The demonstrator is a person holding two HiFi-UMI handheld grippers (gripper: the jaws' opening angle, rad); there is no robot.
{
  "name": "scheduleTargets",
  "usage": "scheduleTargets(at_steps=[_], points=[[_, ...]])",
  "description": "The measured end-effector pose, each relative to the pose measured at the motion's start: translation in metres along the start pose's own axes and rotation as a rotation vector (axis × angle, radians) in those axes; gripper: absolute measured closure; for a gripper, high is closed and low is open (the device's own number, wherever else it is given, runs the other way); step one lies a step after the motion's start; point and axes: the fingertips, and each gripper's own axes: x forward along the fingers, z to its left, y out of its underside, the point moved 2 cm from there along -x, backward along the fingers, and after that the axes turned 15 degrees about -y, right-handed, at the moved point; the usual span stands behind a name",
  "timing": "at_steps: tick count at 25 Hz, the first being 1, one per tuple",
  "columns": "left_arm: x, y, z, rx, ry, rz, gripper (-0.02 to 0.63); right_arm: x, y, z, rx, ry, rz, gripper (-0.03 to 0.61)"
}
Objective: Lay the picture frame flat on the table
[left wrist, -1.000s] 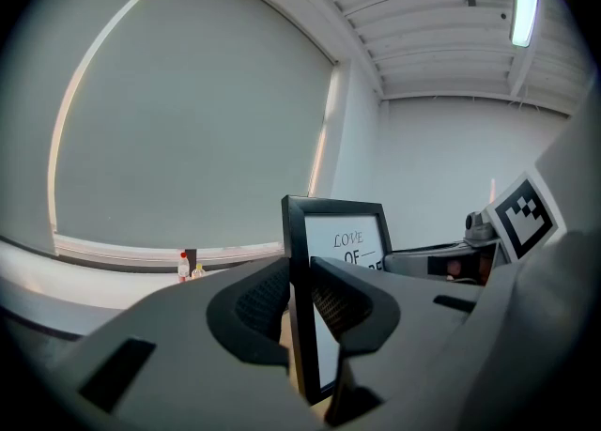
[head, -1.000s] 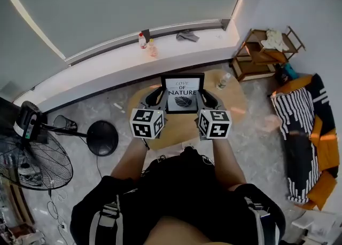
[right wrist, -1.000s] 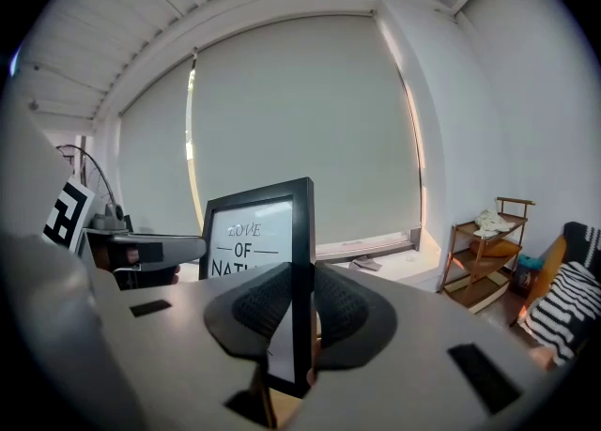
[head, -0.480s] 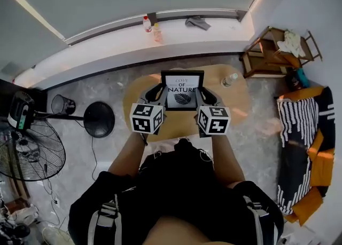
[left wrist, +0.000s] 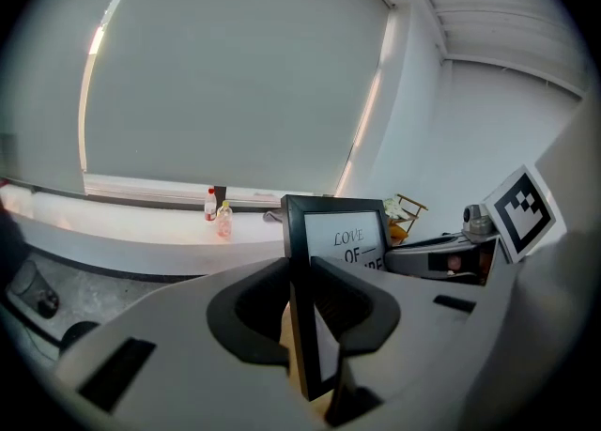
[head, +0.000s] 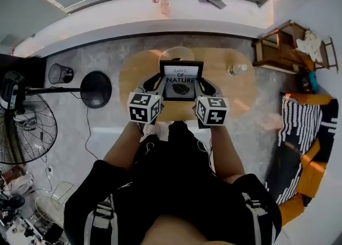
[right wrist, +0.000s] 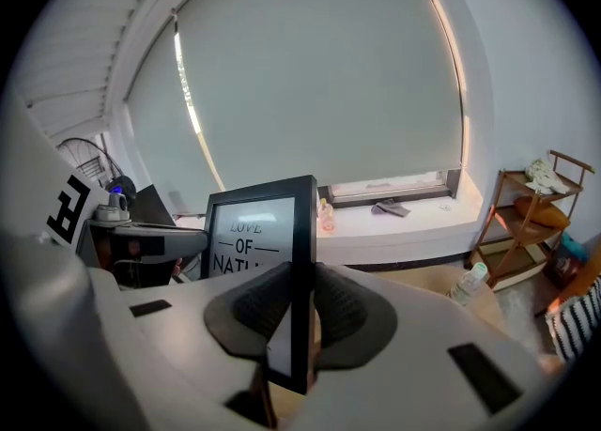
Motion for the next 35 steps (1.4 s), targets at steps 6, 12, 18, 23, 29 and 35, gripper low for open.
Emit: scheduleTargets(at_steps=[6,12,18,23,29,35], points=[[0.032,0.045,-0.005,-0.035,-0.051,0.109,0.531,0.026,0.039,-0.033,0.037,-0.064,0.116,0.486],[0.048,0.107,-0.004,-0.118,-0.087,0.255,0.529,0.046,0.095,-0.048,0.078,-0.113,0.254,0.486],[0.096,0.180,0.010,-0.183,-0.101,0.367,0.531,0.098,0.160,-0.081,0.130,-0.123,0.394,0.486],[0.141,0.232,0.016,-0.196,-0.095,0.444,0.531,0.135,0.214,-0.113,0.197,-0.114,0.479,0.487],[0.192,0.289,0.019,-0.161,-0.051,0.539,0.534,0.174,0.269,-0.150,0.255,-0.109,0.562,0.488],[0.236,0.339,0.030,-0.164,-0.041,0.619,0.541,0.207,0.316,-0.176,0.340,-0.091,0.627,0.486]])
